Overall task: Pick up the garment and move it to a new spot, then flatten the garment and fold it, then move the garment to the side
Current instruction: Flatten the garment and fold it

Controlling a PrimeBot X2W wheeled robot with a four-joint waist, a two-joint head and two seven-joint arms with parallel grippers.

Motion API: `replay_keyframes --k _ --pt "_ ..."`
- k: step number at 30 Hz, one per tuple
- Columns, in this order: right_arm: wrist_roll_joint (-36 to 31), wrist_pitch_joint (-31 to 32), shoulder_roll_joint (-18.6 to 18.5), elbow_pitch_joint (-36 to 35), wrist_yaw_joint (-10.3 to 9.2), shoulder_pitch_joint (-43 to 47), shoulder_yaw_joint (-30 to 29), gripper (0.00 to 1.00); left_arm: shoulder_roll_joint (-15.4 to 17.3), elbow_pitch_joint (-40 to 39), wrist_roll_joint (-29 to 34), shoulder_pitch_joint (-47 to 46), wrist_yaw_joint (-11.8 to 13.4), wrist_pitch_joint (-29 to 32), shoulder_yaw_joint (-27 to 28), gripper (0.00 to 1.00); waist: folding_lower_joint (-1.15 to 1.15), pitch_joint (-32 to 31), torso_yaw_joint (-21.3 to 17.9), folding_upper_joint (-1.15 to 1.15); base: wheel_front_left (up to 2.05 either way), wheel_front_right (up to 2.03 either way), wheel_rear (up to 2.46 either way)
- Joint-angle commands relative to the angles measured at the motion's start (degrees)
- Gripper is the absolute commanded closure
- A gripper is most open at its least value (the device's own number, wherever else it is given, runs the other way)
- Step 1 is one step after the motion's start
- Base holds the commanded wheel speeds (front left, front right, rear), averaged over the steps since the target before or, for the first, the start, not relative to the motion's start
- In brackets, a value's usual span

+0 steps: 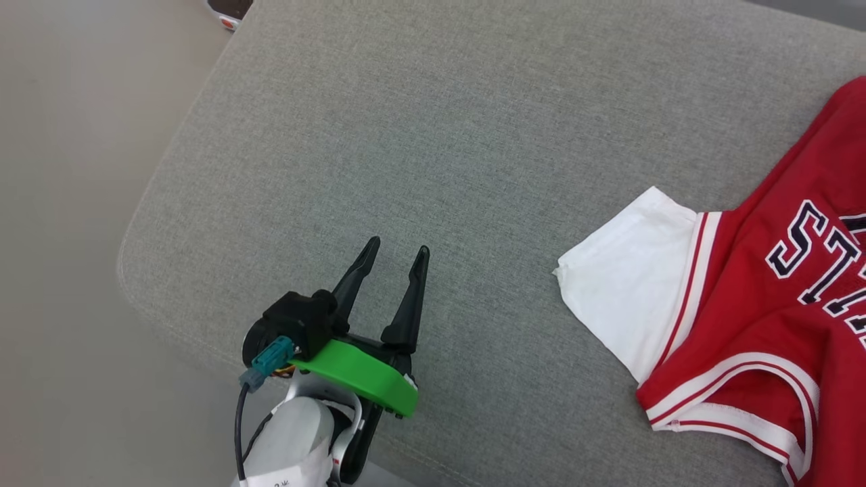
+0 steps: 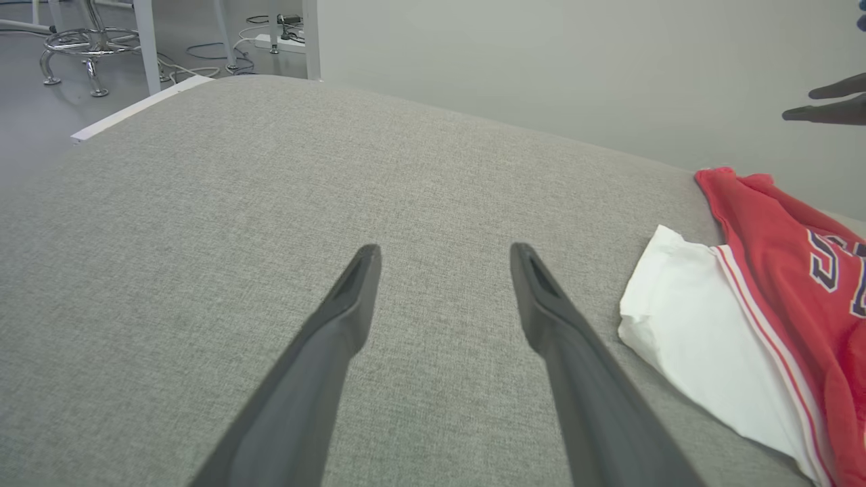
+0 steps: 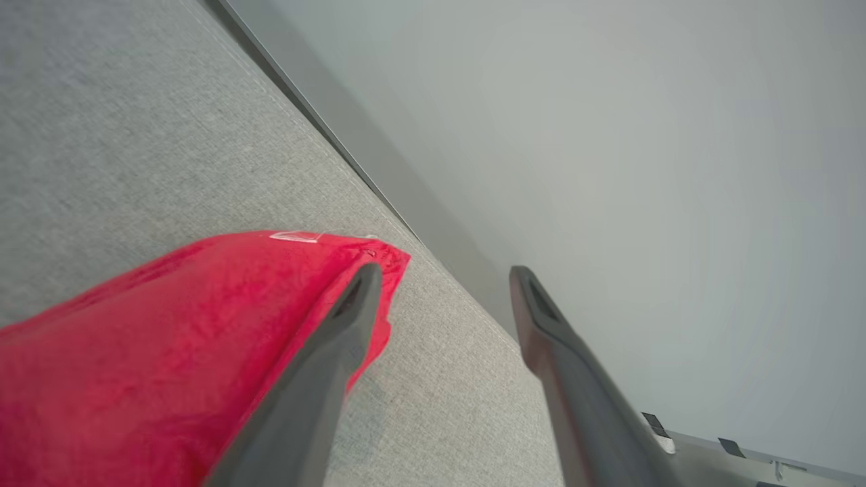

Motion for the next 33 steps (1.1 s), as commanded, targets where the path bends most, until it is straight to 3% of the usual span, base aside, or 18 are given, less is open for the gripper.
replay_keyframes --k 1,10,16,26,28,33 --pt "1.0 -2.3 1.1 1.5 -0.06 1.4 -0.7 0.00 -0.3 0.1 -0.1 -1.1 -0.2 -0.3 0.4 0.00 -0.01 -2.0 -1.5 0.00 0.00 0.00 0.00" --pt "9.4 -16.2 8.4 5.8 -0.06 7.9 -8.1 0.00 1.5 0.6 0.7 1.1 -0.2 -0.3 2.8 0.00 -0.01 -9.4 -6.3 0.00 0.00 0.00 0.00" --pt "15.5 -25.9 11.9 3.5 -0.06 15.9 -12.5 0.00 2.8 0.6 0.4 3.7 -0.2 -0.3 4.3 0.00 -0.01 -14.3 -9.8 0.00 0.00 0.00 0.00" --pt "22.4 -34.2 14.7 -9.6 -0.06 33.3 -20.8 0.00 3.9 -0.1 -0.1 5.9 -0.2 -0.3 6.5 0.00 -0.01 -17.9 -14.8 0.00 0.00 0.00 0.00" --pt "21.7 -35.9 16.5 -16.2 -0.06 41.5 -26.2 0.00 4.1 -0.3 -0.4 6.9 -0.2 -0.3 6.9 0.00 -0.01 -18.7 -16.6 0.00 0.00 0.00 0.00" --pt "18.4 -37.3 20.6 -25.0 -0.06 52.2 -34.2 0.00 4.0 -0.5 -0.8 8.3 -0.2 -0.3 6.9 0.00 -0.01 -19.4 -18.5 0.00 0.00 0.00 0.00"
